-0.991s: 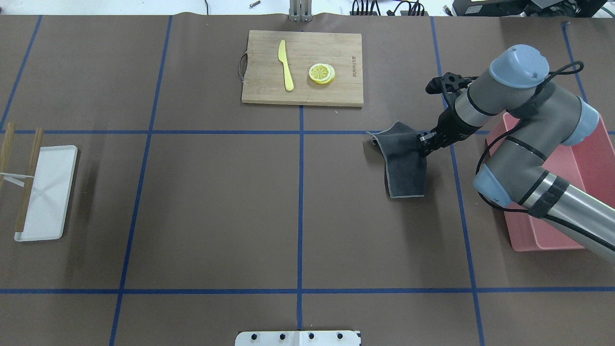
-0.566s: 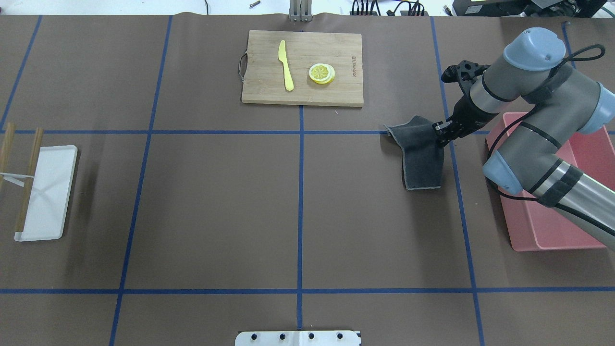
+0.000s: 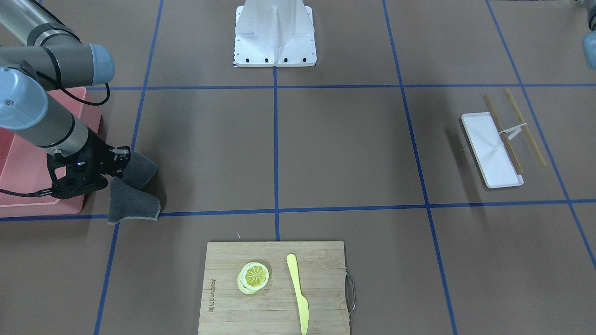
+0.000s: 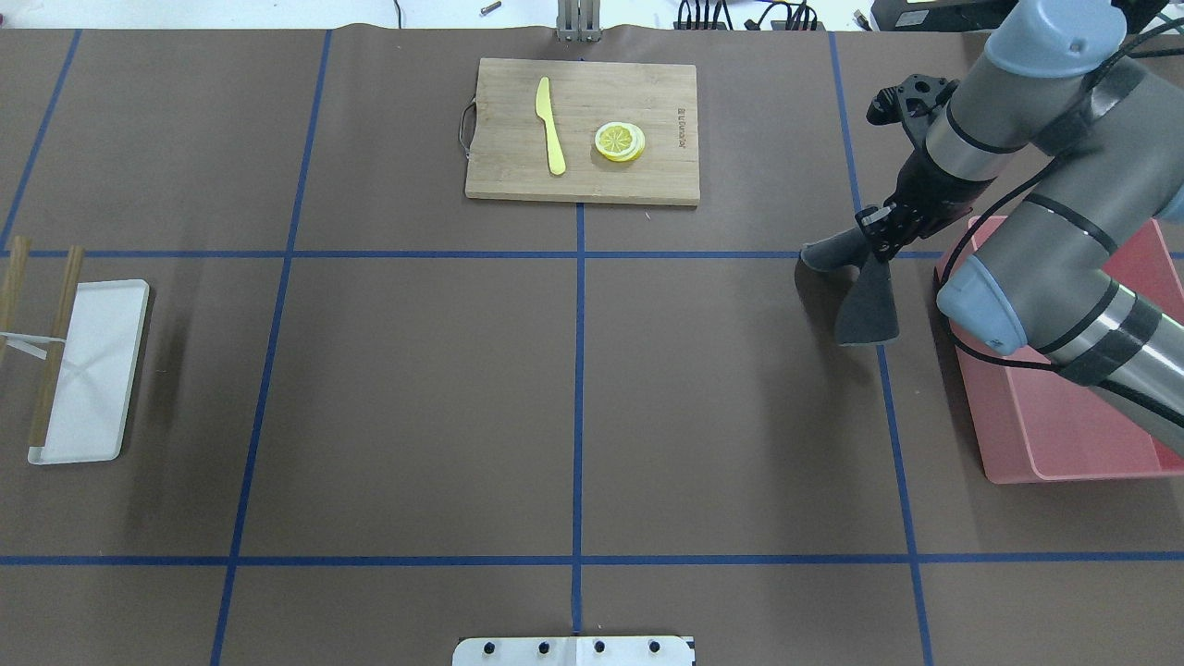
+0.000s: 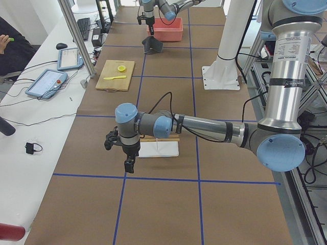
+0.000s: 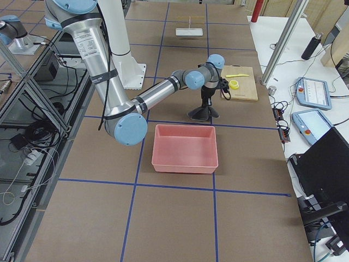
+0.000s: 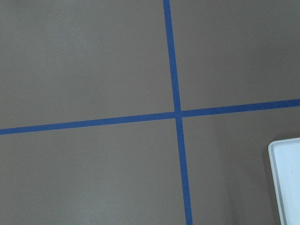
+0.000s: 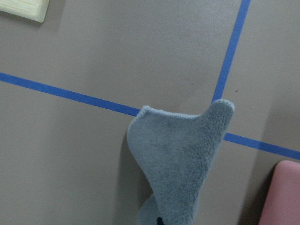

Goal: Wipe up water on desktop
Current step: 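Drag the cloth back toward the table center with the right gripper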

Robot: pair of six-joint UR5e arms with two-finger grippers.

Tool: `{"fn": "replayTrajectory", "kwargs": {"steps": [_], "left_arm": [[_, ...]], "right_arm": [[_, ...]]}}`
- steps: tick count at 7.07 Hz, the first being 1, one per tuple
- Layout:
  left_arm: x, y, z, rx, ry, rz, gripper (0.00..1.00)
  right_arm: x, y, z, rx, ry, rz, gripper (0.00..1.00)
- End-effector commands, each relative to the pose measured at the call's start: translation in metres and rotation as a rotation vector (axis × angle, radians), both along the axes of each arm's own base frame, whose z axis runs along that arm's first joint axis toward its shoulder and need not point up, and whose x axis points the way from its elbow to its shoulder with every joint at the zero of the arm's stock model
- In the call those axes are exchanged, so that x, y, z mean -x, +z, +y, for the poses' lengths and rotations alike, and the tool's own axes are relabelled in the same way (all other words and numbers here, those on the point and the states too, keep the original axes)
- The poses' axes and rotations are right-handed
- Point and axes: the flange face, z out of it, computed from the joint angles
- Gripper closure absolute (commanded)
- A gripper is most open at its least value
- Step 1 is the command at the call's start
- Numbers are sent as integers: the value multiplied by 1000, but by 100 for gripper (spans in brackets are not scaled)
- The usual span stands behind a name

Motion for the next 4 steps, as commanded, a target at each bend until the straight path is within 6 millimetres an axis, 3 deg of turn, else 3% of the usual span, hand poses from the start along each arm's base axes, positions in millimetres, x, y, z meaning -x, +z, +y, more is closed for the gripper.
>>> {"fn": "replayTrajectory", "kwargs": {"steps": [1,4], "left_arm": [[0,0,-1,0,-1,0,1],[-1,6,-3,11,1,-2,1]], "right_arm": [[14,-18,11,-57,-57,169,100],[93,-25,62,-79,-158,185,100]]}}
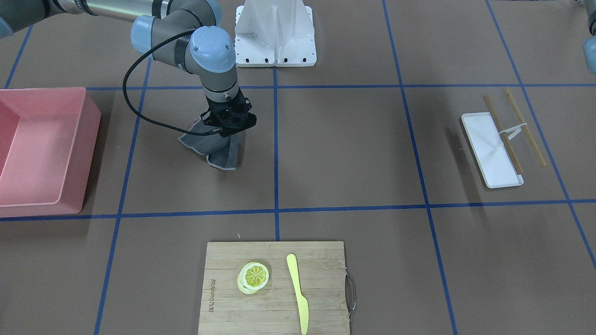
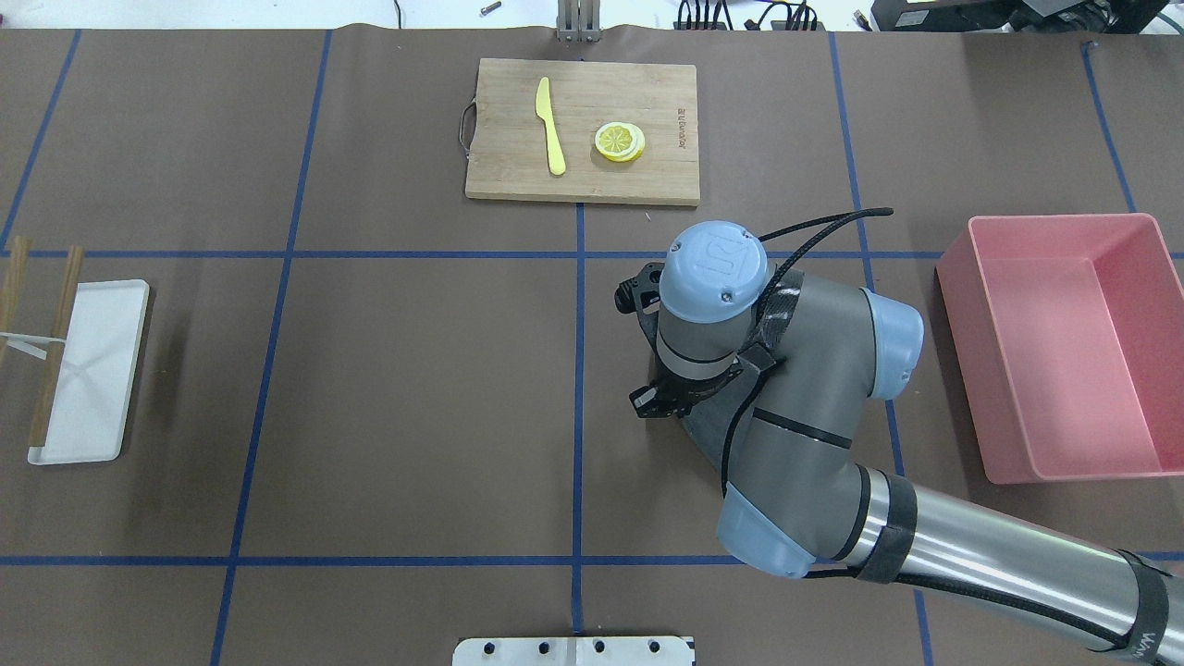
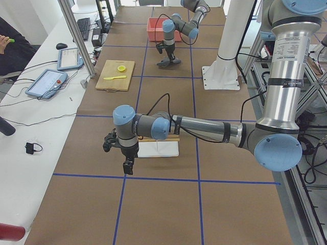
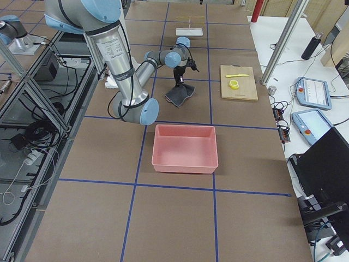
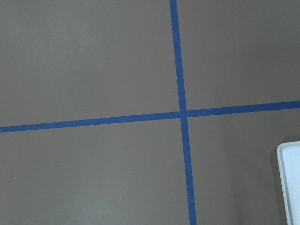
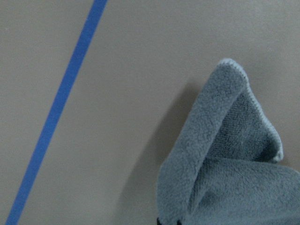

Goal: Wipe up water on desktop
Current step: 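Wipe the cloth again toward the cutting board with the right gripper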

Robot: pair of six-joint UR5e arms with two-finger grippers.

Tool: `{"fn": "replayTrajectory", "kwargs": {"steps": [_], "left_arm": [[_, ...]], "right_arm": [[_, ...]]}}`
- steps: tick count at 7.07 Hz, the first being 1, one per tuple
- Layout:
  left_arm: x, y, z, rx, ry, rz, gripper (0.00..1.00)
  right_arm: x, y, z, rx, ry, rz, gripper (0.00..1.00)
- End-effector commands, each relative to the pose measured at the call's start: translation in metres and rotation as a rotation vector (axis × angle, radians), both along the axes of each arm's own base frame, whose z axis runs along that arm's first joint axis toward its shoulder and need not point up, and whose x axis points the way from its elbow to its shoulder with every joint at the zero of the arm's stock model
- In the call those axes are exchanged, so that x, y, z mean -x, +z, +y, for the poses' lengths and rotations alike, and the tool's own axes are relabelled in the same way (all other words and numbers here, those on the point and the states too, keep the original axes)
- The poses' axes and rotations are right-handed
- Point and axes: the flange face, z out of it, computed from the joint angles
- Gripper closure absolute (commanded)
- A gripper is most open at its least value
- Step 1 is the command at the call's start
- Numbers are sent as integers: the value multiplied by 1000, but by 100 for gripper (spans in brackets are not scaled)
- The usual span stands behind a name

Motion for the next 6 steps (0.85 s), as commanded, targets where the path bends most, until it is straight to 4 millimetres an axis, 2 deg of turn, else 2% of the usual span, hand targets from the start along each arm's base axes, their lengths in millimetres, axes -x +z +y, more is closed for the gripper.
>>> {"fn": "replayTrajectory", "kwargs": {"steps": [1,2,4,5,6], "left_arm": [[0,-1,-1,-3,-2,1,1],[0,-2,-1,-5,-2,1,1],[0,-1,-1,-3,-2,1,1],[0,-1,-1,-3,-4,1,1],[0,-2,-1,-4,-4,1,1]], "right_arm": [[9,4,-1,-12,5,-35,100],[-12,17,-39,-15,47,-11,100],[-55,63,-111,-35,72,63,100],[-81,86,-139,-43,70,92,100],[-103,100,-162,-49,74,110,100]]}}
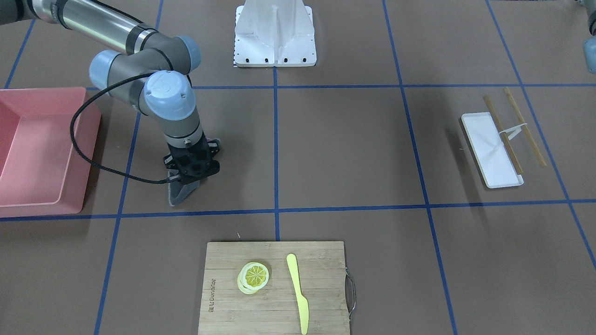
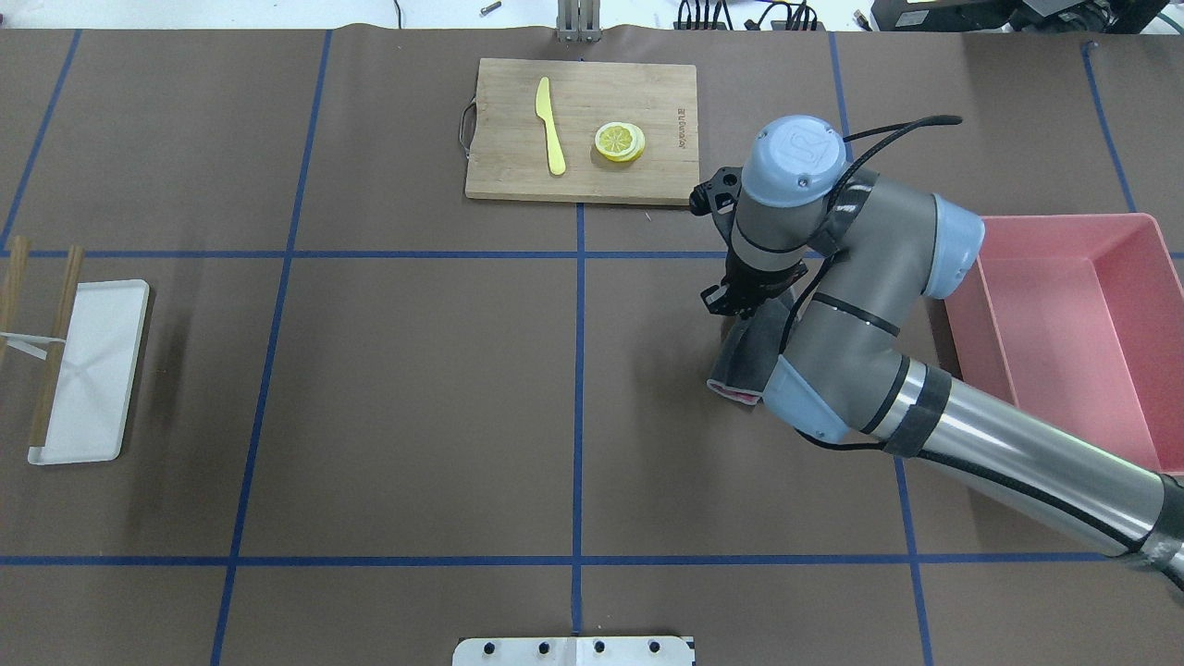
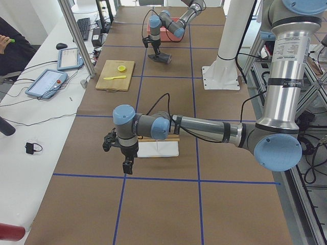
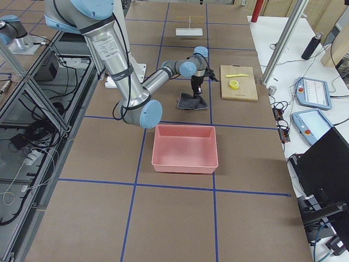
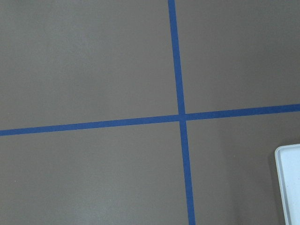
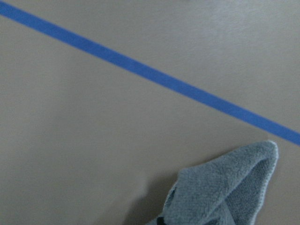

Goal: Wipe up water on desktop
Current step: 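Wipe the cloth again toward the cutting board with the right gripper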

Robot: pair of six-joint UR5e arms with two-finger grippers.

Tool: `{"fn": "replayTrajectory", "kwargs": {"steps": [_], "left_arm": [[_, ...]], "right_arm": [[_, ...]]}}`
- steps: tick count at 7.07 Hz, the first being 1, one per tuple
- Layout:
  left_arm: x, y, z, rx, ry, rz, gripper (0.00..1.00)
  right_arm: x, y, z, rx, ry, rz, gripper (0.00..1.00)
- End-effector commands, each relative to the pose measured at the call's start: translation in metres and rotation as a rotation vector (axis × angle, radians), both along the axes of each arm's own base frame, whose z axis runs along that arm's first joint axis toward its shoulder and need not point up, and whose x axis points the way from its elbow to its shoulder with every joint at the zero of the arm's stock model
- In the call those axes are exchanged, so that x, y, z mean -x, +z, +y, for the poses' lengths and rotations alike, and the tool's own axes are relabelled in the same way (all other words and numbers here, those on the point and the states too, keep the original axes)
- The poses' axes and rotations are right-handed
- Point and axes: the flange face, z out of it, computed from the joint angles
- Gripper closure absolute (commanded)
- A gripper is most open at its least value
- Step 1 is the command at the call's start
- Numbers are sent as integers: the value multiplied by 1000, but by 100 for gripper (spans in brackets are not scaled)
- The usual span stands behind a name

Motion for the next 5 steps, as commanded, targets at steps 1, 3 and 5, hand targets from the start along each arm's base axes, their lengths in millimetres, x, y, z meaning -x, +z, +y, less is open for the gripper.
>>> {"fn": "replayTrajectory", "kwargs": {"steps": [1,3,5], "left_arm": [[0,0,0,1,0,0,1],[0,2,1,4,0,-1,1],[2,2,3,2,-1,1,1]], "right_arm": [[-56,25,-48,5,3,9,100],[-99,-4,-63,-5,35,-70,100],[-143,-39,-35,-56,46,-141,100]]}}
